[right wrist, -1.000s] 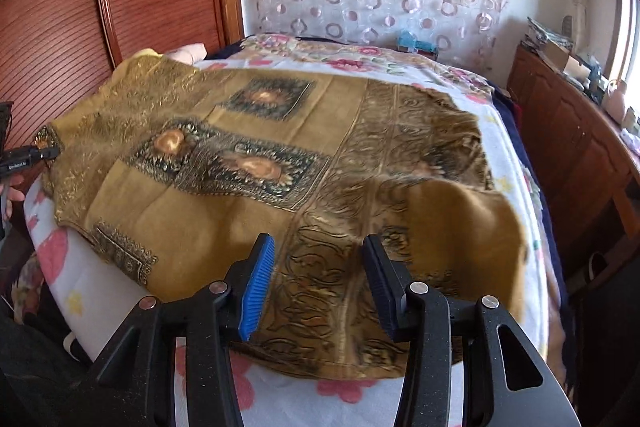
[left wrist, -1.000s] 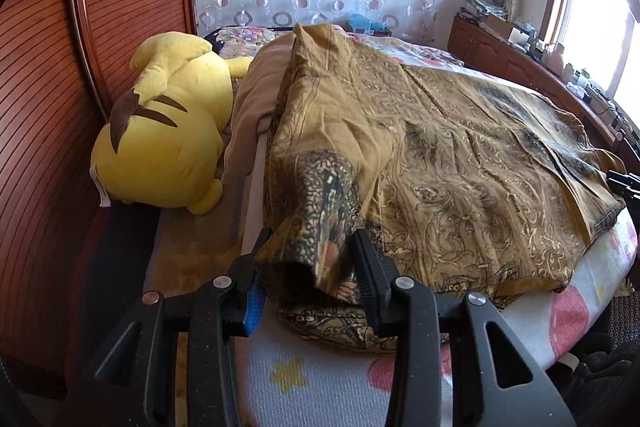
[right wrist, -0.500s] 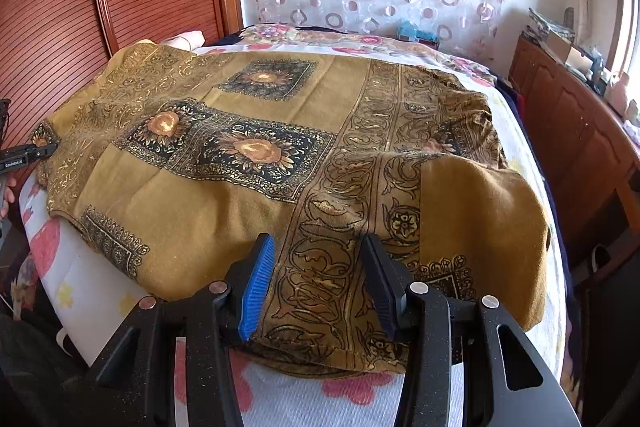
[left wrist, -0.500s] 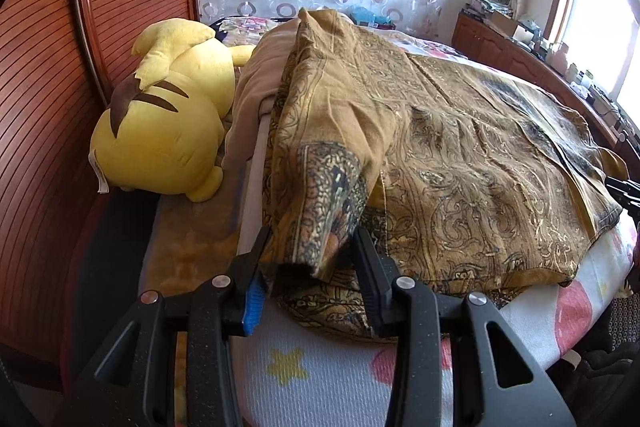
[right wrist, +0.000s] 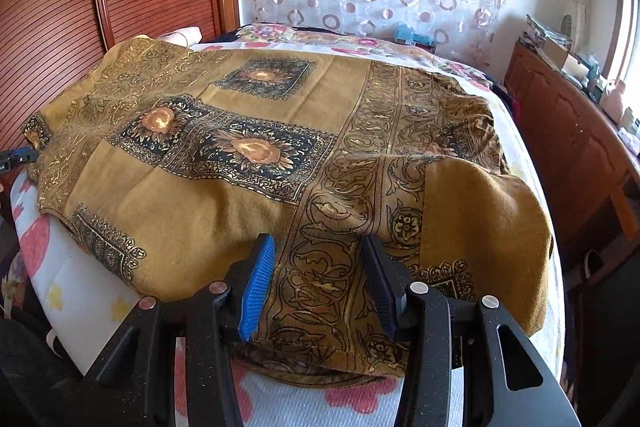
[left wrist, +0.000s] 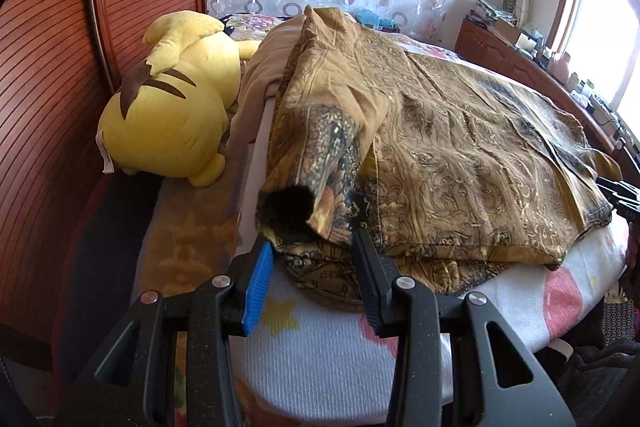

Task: Fold small clothes

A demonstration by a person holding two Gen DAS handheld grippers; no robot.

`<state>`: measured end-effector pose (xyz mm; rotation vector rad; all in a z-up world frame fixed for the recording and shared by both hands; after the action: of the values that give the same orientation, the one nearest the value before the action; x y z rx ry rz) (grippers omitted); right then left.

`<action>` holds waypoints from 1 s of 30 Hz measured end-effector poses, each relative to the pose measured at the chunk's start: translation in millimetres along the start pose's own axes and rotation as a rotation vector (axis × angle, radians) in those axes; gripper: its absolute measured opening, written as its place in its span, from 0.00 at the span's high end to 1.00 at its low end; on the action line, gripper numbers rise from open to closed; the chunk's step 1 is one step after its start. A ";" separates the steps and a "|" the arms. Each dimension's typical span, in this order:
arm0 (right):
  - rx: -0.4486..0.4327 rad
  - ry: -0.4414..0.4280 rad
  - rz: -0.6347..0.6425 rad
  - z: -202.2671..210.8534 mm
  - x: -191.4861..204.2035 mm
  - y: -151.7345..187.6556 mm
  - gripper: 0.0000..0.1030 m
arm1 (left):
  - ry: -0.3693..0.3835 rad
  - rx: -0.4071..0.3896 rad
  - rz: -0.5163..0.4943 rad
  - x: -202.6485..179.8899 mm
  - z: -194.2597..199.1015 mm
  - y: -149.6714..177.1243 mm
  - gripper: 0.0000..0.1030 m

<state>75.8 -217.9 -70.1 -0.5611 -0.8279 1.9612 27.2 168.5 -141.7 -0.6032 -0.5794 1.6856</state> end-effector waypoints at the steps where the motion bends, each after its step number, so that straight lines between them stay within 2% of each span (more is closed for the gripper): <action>1: 0.000 0.000 0.001 0.1 -0.6 0.2 0.54 | -0.012 -0.001 -0.003 -0.4 -1.9 -1.9 0.59; 6: -0.002 0.004 0.007 0.9 -3.0 1.2 0.54 | -0.034 -0.010 0.013 0.8 -8.2 -8.1 0.58; 8: -0.003 0.002 0.007 1.2 -4.0 1.8 0.54 | -0.008 -0.021 0.031 -1.1 -6.9 -6.5 0.58; 9: -0.004 0.001 0.006 1.3 -5.0 1.9 0.54 | 0.005 -0.026 0.036 -2.0 -6.2 -5.5 0.64; 10: -0.005 0.001 0.006 1.4 -5.7 2.0 0.54 | 0.018 -0.027 0.039 -2.6 -6.1 -5.0 0.77; 12: -0.005 0.003 0.009 1.2 -6.2 2.1 0.54 | 0.035 -0.028 0.058 -2.6 -6.2 -5.3 0.85; 13: -0.005 0.005 0.011 1.0 -6.2 2.2 0.54 | 0.054 -0.026 0.064 -2.7 -6.3 -5.7 0.93; 17: -0.007 0.005 0.013 1.4 -7.7 2.6 0.54 | 0.101 -0.073 0.057 -12.8 4.7 -15.4 0.95; 23: -0.012 -0.002 0.008 2.6 -11.4 3.2 0.54 | 0.164 -0.197 0.005 -50.6 33.6 -54.7 0.95; 25: -0.017 -0.005 0.005 3.9 -13.0 3.5 0.54 | 0.242 -0.226 0.021 -67.0 42.0 -71.1 0.95; 30: -0.048 -0.005 -0.033 15.1 -22.8 3.5 0.54 | 0.327 -0.296 -0.052 -120.8 54.3 -103.1 0.95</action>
<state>74.9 -244.1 -61.2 -0.5677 -0.8837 1.9177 86.3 65.7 -22.9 -1.0453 -0.6036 1.4224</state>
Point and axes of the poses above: each gripper's, at about its wrist camera, not at the fingertips, and z roughly against the way its jaws point, x to its left, y to its underside, the point moved 3 cm from there along -z, roughly the way its jaws point, and after that the axes turned 2 degrees about -y, right-handed, at the moved point
